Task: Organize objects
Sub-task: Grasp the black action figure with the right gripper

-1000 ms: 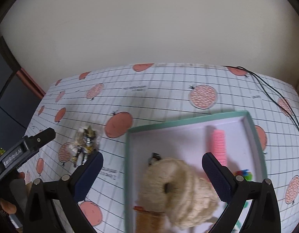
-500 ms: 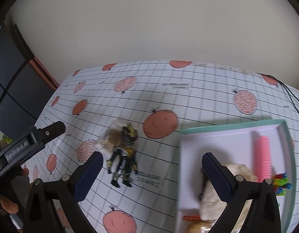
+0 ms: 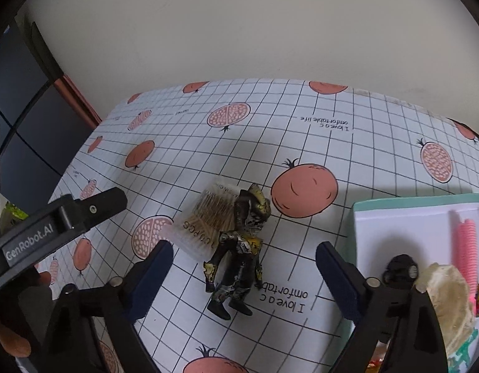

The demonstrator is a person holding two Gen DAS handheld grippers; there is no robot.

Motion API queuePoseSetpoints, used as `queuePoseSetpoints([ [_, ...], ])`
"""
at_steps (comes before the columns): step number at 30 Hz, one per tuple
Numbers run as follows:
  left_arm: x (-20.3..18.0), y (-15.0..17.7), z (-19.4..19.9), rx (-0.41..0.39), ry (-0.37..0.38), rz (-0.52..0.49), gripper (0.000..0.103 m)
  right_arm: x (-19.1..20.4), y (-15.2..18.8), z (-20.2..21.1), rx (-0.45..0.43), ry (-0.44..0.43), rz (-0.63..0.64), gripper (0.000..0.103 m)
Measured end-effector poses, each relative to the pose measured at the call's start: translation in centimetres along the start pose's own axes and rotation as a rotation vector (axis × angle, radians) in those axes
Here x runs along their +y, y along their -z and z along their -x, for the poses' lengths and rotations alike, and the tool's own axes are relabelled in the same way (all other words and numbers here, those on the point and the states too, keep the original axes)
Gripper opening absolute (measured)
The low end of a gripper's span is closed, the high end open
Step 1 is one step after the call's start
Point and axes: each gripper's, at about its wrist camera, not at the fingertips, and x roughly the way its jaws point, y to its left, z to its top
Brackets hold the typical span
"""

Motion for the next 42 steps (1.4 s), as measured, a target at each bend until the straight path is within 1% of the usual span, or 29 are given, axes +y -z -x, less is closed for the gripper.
queuePoseSetpoints([
  [3, -0.2, 0.2, -0.6, 0.010, 0.007, -0.001, 0.103, -0.1, 0.1, -0.7, 0.004, 0.002, -0.010, 0.089],
  [6, -0.5, 0.3, -1.0, 0.013, 0.012, -0.013, 0.103, -0.1, 0.2, -1.3, 0.004, -0.022, -0.009, 0.086],
  [11, -1.2, 0.6, -1.5, 0.011, 0.036, -0.025, 0.103, -0.5, 0.4, -1.6, 0.004, -0.013, -0.022, 0.079],
  [17, -2.4, 1.0, -2.1, 0.008, 0.067, -0.043, 0.103, -1.6, 0.4, -1.5, 0.003, -0.005, -0.047, 0.062],
  [18, -2.5, 1.1, -2.2, 0.012, 0.071, -0.045, 0.103, -1.8, 0.5, -1.6, 0.004, -0.001, -0.053, 0.055],
  [19, -2.7, 1.2, -2.3, 0.016, 0.076, -0.049, 0.103, -1.9, 0.5, -1.7, 0.006, 0.000, -0.061, 0.052],
  [21, -3.0, 1.3, -2.5, 0.017, 0.084, -0.056, 0.103, -2.3, 0.6, -1.8, 0.013, -0.002, -0.071, 0.049],
  [23, -3.4, 1.4, -2.8, 0.016, 0.087, -0.065, 0.103, -2.5, 0.8, -2.0, 0.017, 0.003, -0.069, 0.043],
  [25, -3.6, 1.5, -3.0, 0.021, 0.095, -0.067, 0.103, -2.8, 0.8, -2.0, 0.018, 0.016, -0.076, 0.032],
  [27, -3.9, 1.7, -3.3, 0.029, 0.103, -0.069, 0.103, -3.2, 0.9, -2.0, 0.022, 0.013, -0.089, 0.025],
  [31, -4.4, 1.9, -3.8, 0.037, 0.099, -0.090, 0.103, -3.4, 1.1, -1.9, 0.026, 0.002, -0.085, 0.025],
  [38, -5.2, 2.2, -4.0, 0.018, 0.097, -0.132, 0.103, -3.6, 1.0, -1.3, 0.010, -0.009, -0.089, 0.024],
  [42, -5.9, 2.2, -4.0, 0.001, 0.087, -0.166, 0.103, -3.8, 0.6, -0.3, -0.012, 0.025, -0.079, 0.024],
])
